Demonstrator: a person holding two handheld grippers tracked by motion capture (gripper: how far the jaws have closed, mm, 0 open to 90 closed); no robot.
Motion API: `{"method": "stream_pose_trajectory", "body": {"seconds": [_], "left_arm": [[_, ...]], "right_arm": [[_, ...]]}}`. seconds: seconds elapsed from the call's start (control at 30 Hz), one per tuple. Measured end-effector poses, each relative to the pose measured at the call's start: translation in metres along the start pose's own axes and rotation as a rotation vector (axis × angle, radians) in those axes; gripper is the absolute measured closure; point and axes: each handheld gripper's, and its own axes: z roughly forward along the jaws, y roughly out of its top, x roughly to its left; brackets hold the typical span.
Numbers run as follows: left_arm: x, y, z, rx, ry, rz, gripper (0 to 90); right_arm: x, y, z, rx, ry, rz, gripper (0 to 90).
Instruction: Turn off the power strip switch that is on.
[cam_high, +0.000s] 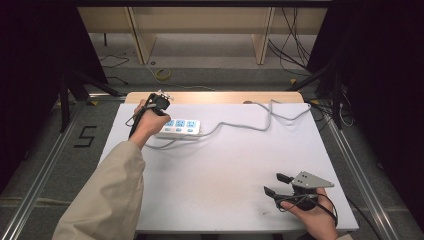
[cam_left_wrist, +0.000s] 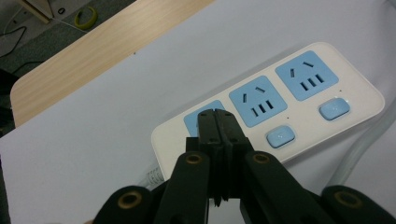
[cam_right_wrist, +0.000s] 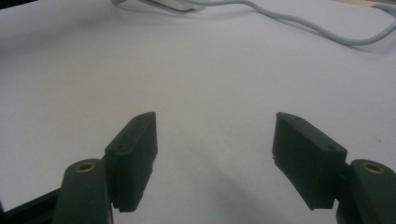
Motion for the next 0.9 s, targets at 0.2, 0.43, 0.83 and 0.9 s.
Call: {"method": "stream_pose_trajectory", "body": {"seconds": [0.2,0.43,0.83,0.9], "left_arm": [[-0.001,-0.001,0.009,0.025,-0.009,0.002,89.6],[-0.004,-0.003,0.017,0.044,-0.017,-0.006,89.6],[-0.005,-0.011,0.026,0.08,-0.025,-0.028,89.6],[-0.004,-0.013,0.027,0.092,-0.029,-0.028,89.6]], "right_arm": [[0.0,0.0,0.0,0.0,0.001,0.001,32.0],[0.0,0.0,0.0,-0.001,0.003,0.003,32.0],[0.0,0.0,0.001,0.0,0.004,0.0,32.0],[0.0,0.0,0.001,0.0,0.004,-0.001,32.0]]}}
